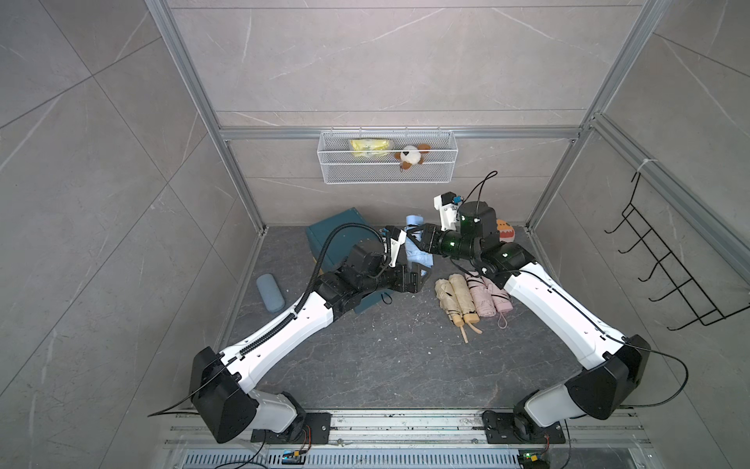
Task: Place the umbrella in the drawer by color
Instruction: Pick up the umbrella from the center of the board, then place the umbrella in the drawer.
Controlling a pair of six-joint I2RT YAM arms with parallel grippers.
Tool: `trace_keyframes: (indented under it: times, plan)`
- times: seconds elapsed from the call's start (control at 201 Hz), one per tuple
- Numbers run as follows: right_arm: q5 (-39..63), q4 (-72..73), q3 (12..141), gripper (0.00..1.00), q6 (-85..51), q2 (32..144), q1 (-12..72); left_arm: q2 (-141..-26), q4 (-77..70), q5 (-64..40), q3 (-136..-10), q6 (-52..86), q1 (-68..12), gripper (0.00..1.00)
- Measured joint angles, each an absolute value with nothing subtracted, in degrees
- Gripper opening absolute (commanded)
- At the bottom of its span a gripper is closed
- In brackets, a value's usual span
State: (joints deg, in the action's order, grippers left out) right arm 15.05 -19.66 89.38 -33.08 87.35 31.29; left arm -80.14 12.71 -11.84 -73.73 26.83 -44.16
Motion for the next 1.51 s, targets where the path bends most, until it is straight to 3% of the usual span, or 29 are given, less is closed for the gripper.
trace_keyframes:
  times: [0.204,0.368,0.428,0.488,0.607,0.742,1.06,1.513]
  plan:
    - [15.75,-18.02,87.83,0.24,-33.93,87.35,31.29,-80.88,11.27,-11.66,-73.73,27.03,-44.23,0.58]
    - [15.79,-16.38,86.78,0.25,-34.61,87.33,31.24,-80.95,11.18,-11.6,-73.76,27.27,-44.64,0.36]
    - [15.64,-16.03,86.54,0.28,-34.79,87.31,31.18,-80.95,11.53,-11.38,-73.76,27.57,-44.62,0.29]
    - [15.44,-15.77,86.52,0.38,-34.76,87.31,31.09,-80.95,11.62,-11.22,-73.76,27.81,-44.58,0.26]
    - [15.46,-15.42,86.17,0.61,-34.85,86.98,31.03,-80.93,11.77,-11.29,-73.73,27.4,-44.47,0.25]
    - [16.32,-14.7,83.33,0.69,-34.54,83.96,30.13,-80.58,14.28,-14.13,-73.76,25.56,-43.38,0.25]
    - [20.38,-9.15,73.28,0.72,-33.3,72.29,24.56,-79.26,24.45,-23.59,-75.0,21.67,-37.23,0.24]
    - [35.09,4.73,61.25,0.73,-37.8,71.57,23.33,-80.18,25.23,-40.71,-76.73,23.29,-33.45,0.27]
